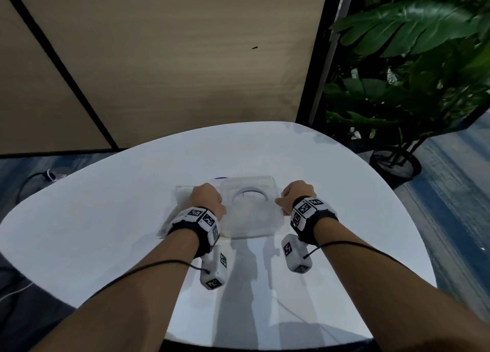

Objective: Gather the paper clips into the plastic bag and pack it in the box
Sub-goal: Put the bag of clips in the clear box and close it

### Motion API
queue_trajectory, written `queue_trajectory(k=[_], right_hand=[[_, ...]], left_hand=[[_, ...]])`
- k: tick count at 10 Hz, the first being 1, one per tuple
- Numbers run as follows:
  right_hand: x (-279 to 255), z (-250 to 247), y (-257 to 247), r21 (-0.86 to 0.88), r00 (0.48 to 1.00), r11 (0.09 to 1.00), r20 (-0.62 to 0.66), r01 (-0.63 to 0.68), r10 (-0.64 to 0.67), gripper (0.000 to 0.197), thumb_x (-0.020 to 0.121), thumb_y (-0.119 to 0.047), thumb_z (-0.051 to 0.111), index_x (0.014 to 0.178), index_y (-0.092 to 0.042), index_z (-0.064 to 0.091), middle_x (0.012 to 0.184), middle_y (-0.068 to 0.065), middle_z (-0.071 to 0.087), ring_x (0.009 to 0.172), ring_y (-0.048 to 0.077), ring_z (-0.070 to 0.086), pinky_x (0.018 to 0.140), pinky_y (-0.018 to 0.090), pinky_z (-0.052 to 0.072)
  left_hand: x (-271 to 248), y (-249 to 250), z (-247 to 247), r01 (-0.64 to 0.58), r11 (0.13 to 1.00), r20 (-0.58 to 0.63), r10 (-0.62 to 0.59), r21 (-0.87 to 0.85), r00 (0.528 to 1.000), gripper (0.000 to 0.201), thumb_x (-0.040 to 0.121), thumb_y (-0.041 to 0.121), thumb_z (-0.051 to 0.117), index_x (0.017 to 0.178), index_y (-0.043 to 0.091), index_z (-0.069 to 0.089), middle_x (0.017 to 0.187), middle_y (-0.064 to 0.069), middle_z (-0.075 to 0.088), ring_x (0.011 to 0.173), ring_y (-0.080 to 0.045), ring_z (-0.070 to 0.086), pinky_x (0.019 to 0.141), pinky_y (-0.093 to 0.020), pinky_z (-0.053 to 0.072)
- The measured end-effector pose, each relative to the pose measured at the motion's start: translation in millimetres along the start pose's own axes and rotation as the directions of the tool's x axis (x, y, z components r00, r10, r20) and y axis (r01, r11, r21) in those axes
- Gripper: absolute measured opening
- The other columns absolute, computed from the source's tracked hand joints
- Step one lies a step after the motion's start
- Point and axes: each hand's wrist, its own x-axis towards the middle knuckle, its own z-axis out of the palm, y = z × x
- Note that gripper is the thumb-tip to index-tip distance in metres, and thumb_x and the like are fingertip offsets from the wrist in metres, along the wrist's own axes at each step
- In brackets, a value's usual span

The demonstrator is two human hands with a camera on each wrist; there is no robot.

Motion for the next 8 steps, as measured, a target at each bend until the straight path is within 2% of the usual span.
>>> queue_trajectory(k=[1,2,3,4,5,6,7,8], right_hand=[[2,-1,-7,-0.081,1.0,0.997,0.008,0.001,0.0,0.025,0.069,-0.023,0.077,0.089,-0.009,0.07,0.091,0.011,0.073,0.078,0.03,0.073,0.075,0.039,0.062],[-4,-2,-19,-0.245,0.996,0.966,-0.008,0.08,-0.084,0.019,0.079,-0.018,0.07,0.095,-0.008,0.07,0.097,0.011,0.073,0.088,0.029,0.071,0.079,0.033,0.06],[-1,0,-22,-0.4,0.985,0.904,-0.022,0.149,-0.172,0.017,0.088,-0.013,0.062,0.102,-0.006,0.068,0.107,0.014,0.068,0.1,0.03,0.066,0.078,0.029,0.053],[-3,5,-20,-0.441,0.978,0.879,-0.016,0.179,-0.207,0.015,0.091,-0.013,0.057,0.104,-0.008,0.062,0.111,0.015,0.063,0.098,0.033,0.062,0.075,0.032,0.05],[-2,11,-12,-0.416,0.976,0.894,-0.06,0.168,-0.211,0.01,0.094,-0.018,0.051,0.099,-0.009,0.055,0.101,0.014,0.061,0.081,0.031,0.056,0.065,0.032,0.046],[0,13,-7,-0.376,0.987,0.918,-0.042,0.126,-0.153,0.015,0.095,-0.024,0.048,0.1,-0.011,0.05,0.093,0.012,0.059,0.079,0.032,0.059,0.067,0.034,0.05],[14,-1,-21,-0.456,0.991,0.882,0.117,0.117,-0.072,0.021,0.089,-0.027,0.055,0.101,-0.01,0.059,0.099,0.012,0.069,0.086,0.032,0.069,0.079,0.039,0.059],[26,-43,-65,-0.537,0.978,0.831,0.203,0.146,-0.041,0.03,0.089,-0.03,0.062,0.104,-0.006,0.07,0.104,0.01,0.074,0.093,0.028,0.071,0.085,0.036,0.058]], left_hand=[[4,-5,2,-0.022,1.0,-0.005,0.022,0.021,1.0,0.021,0.076,0.013,0.083,0.096,0.006,0.08,0.105,-0.011,0.077,0.106,-0.025,0.072,0.094,-0.027,0.056],[8,-3,1,-0.022,0.998,0.011,0.022,0.058,1.0,0.007,0.078,0.012,0.08,0.082,0.014,0.075,0.089,-0.009,0.073,0.095,-0.025,0.073,0.092,-0.03,0.059],[14,2,-2,-0.019,0.996,0.029,0.017,0.082,0.999,0.012,0.075,0.014,0.083,0.086,0.01,0.078,0.092,-0.008,0.075,0.094,-0.025,0.074,0.088,-0.032,0.061],[17,2,-4,-0.003,0.996,0.045,-0.001,0.092,0.999,0.026,0.071,0.016,0.086,0.094,0.006,0.08,0.097,-0.011,0.079,0.093,-0.026,0.076,0.086,-0.036,0.062],[21,0,-6,-0.019,0.995,0.066,0.012,0.095,0.998,0.026,0.072,0.015,0.085,0.094,0.005,0.079,0.095,-0.013,0.08,0.089,-0.027,0.077,0.085,-0.038,0.063],[29,-1,-9,-0.059,0.989,0.107,0.044,0.138,0.993,0.028,0.074,0.018,0.085,0.097,0.004,0.078,0.098,-0.012,0.079,0.092,-0.027,0.076,0.086,-0.036,0.063],[37,-4,-21,-0.109,0.983,0.105,0.094,0.149,0.99,0.038,0.078,0.039,0.082,0.098,0.007,0.078,0.101,-0.007,0.079,0.096,-0.025,0.074,0.085,-0.03,0.059],[39,-4,-41,-0.119,0.98,0.126,0.099,0.158,0.987,0.049,0.08,0.055,0.075,0.109,0.015,0.074,0.114,-0.004,0.073,0.105,-0.022,0.069,0.091,-0.028,0.052]])
